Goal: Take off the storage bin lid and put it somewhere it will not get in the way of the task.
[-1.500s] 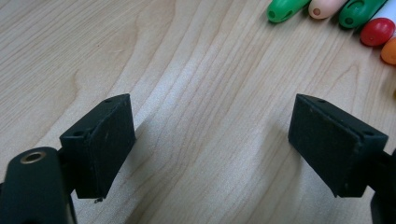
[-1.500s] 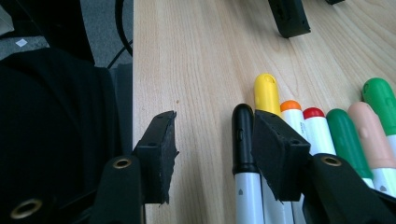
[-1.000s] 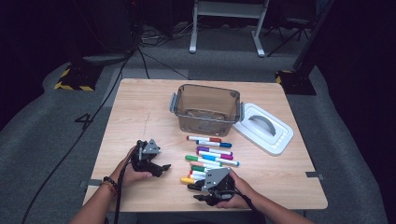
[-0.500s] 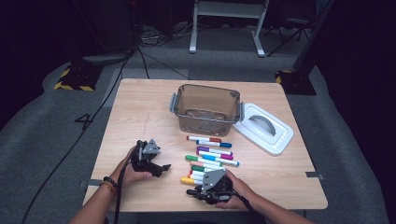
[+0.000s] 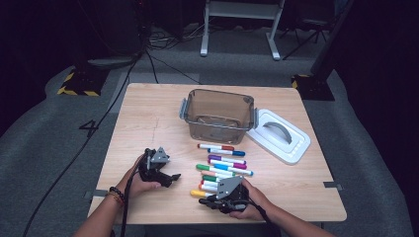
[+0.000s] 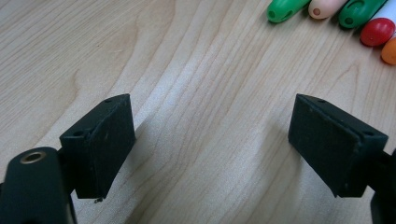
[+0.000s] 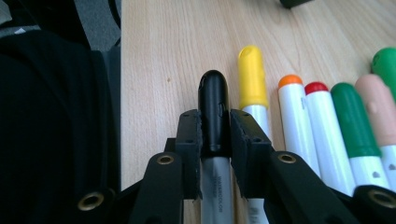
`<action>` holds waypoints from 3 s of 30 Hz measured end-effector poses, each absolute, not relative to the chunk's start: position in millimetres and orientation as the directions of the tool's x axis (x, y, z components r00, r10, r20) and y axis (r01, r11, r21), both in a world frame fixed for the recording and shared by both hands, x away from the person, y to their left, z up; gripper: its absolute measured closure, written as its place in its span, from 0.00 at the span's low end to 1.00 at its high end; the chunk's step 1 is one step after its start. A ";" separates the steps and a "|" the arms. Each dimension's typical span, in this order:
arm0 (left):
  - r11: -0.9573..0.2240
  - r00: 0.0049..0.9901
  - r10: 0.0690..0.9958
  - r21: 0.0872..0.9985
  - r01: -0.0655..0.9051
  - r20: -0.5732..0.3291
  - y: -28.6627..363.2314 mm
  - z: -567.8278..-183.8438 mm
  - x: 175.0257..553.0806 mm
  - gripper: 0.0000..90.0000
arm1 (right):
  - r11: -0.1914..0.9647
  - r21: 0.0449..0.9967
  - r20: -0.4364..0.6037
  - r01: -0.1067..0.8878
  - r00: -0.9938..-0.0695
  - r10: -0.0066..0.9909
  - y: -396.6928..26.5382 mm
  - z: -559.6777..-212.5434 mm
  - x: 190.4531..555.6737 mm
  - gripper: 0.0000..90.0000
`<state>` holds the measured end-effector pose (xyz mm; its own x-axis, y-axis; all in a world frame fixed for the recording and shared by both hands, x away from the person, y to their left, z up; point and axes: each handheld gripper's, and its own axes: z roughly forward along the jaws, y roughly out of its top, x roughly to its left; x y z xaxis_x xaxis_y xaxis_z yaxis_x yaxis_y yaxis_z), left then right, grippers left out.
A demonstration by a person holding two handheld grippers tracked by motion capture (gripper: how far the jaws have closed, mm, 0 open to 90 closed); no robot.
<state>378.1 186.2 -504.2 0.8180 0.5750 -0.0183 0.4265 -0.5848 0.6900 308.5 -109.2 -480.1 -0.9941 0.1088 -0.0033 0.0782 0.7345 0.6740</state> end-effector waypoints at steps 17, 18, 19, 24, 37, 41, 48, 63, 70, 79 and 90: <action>-0.583 0.817 0.576 0.692 0.426 -0.018 186.1 -504.3 378.2 0.17 | 0.677 0.732 -0.025 0.073 -0.991 0.133 -126.0 -453.8 311.5 0.83; -0.585 0.818 0.575 0.691 0.425 -0.016 186.3 -504.2 378.3 0.17 | 0.676 0.734 -0.030 0.070 -0.990 0.136 -127.0 -452.5 311.9 0.83; -0.584 0.817 0.576 0.692 0.425 -0.015 186.2 -504.2 378.2 0.17 | 0.672 0.738 -0.036 0.067 -0.990 0.139 -128.1 -451.0 312.7 0.83; -0.585 0.818 0.575 0.692 0.423 -0.014 186.3 -504.2 378.4 0.17 | 0.652 0.755 -0.048 0.070 -0.986 0.161 -135.2 -441.7 316.5 0.83; -0.588 0.819 0.573 0.690 0.423 -0.014 186.4 -504.1 378.4 0.17 | 0.614 0.783 -0.074 0.092 -0.968 0.240 -158.1 -424.5 331.6 0.83; -0.585 0.818 0.575 0.690 0.427 -0.019 186.2 -504.3 378.1 0.17 | 0.602 0.792 -0.077 0.105 -0.960 0.268 -166.4 -419.0 336.5 0.83; -0.585 0.818 0.575 0.690 0.427 -0.019 186.2 -504.2 378.2 0.17 | 0.587 0.801 -0.092 0.114 -0.946 0.310 -180.2 -409.7 344.2 0.83; -0.585 0.818 0.575 0.690 0.426 -0.018 186.2 -504.3 378.1 0.17 | 0.534 0.837 -0.108 0.119 -0.921 0.375 -197.3 -384.1 360.9 0.83; -0.585 0.818 0.575 0.690 0.426 -0.018 186.2 -504.2 378.2 0.17 | 0.527 0.842 -0.126 0.114 -0.909 0.397 -204.0 -371.3 368.4 0.83; -0.585 0.818 0.575 0.690 0.426 -0.018 186.2 -504.2 378.2 0.17 | 0.508 0.855 -0.150 0.101 -0.890 0.430 -208.5 -348.7 381.8 0.83; -0.585 0.818 0.575 0.690 0.427 -0.019 186.2 -504.2 378.2 0.17 | 0.498 0.862 -0.176 0.094 -0.866 0.468 -205.3 -327.6 406.9 0.83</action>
